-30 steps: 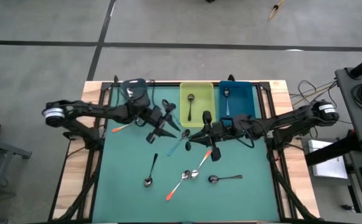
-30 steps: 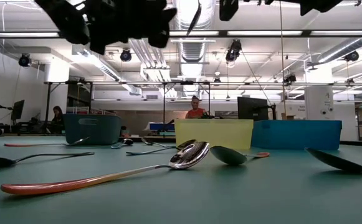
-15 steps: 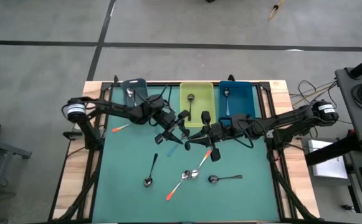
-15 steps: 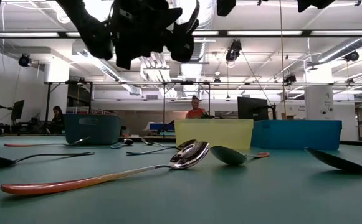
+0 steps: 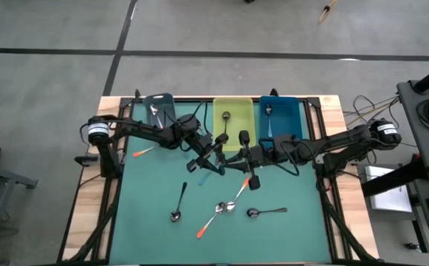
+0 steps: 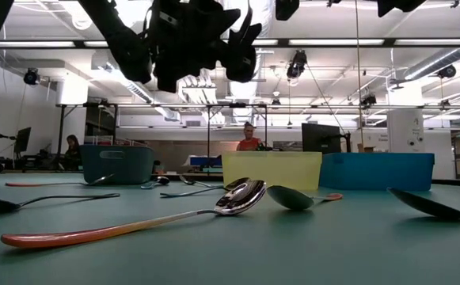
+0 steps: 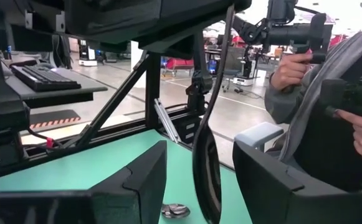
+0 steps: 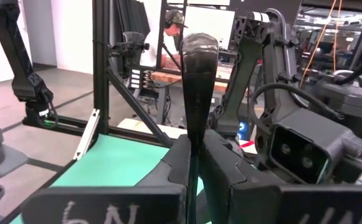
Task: Sort silverware by color (type)
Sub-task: Put the black spoon into the yellow bin
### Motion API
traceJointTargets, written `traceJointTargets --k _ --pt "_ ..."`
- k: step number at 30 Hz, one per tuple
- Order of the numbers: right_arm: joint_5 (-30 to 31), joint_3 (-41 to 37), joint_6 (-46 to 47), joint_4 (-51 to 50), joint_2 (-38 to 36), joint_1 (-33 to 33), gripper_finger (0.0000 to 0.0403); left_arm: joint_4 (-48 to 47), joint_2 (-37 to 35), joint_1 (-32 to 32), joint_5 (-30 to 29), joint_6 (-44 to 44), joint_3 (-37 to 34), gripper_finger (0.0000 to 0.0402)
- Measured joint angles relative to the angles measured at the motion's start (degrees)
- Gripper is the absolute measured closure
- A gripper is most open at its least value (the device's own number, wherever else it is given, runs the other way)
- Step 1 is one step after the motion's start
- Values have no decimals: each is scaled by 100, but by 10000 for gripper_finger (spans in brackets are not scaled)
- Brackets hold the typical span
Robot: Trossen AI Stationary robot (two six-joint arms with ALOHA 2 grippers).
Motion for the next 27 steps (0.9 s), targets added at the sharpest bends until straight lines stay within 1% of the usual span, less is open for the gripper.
traceJointTargets --k 4,8,11,15,20,24,27 --pt "5 0 -40 0 0 -38 390 -20 0 0 0 0 -3 261" --pt "8 48 -109 3 0 -62 390 -59 0 0 0 0 -4 298" --pt "5 57 -160 1 0 -64 390 -67 0 2 -1 0 -4 332" --pt "1 57 -187 -30 0 -65 390 -74 -2 24 -52 -41 -4 389" --pt "38 63 -199 -101 -2 -67 390 -118 -2 112 -170 -261 24 399" --pt "304 66 -28 -178 -7 -67 389 -149 -2 180 -203 -325 24 400" --pt "360 68 22 -280 -11 -67 373 -166 -2 241 -200 -397 22 400"
